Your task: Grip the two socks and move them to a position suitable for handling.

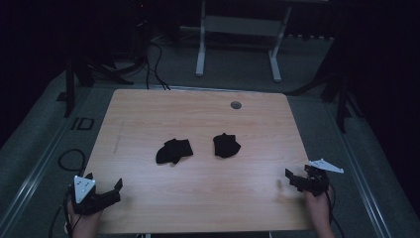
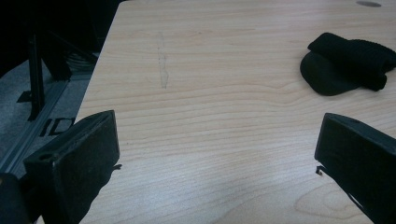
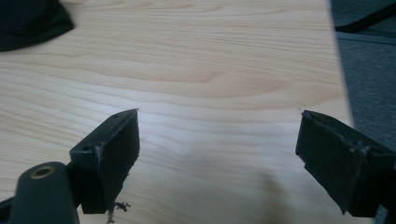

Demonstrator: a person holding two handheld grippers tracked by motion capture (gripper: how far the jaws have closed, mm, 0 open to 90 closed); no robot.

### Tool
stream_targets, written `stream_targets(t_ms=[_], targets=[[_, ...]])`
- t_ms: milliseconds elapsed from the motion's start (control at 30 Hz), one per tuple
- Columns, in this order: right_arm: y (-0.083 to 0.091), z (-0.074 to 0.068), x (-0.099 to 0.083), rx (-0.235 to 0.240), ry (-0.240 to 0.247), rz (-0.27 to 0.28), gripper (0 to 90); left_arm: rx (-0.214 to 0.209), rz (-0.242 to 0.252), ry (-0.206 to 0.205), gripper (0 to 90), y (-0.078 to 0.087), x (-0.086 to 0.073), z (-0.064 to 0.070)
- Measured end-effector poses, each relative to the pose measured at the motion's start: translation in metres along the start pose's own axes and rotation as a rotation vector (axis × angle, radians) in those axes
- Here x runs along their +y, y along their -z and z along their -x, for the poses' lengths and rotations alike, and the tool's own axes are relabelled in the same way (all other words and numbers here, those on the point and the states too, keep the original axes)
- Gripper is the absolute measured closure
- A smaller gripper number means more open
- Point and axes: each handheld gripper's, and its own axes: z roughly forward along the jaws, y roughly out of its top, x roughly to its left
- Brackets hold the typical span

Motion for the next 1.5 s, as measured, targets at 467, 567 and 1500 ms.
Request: stream_targets(t_ms=[467,567,1500], targets=[[-0.029,-0.045,0.035,0.143,0.172,-0.088,13.7,-0.016,0.008,-0.008,0.1,0.001,0.001,0.002],[-0.035,-0.054,0.043,0.174,0.187,-0.085,13.8,-0.02,0.009,-0.012,0.1,0.0,0.001,0.003],[-0.121,-0.158,0.11,0.343,0.323,-0.11,21.3,-0.059,0.017,-0.009,0.1,-0.002,0.002,0.004]])
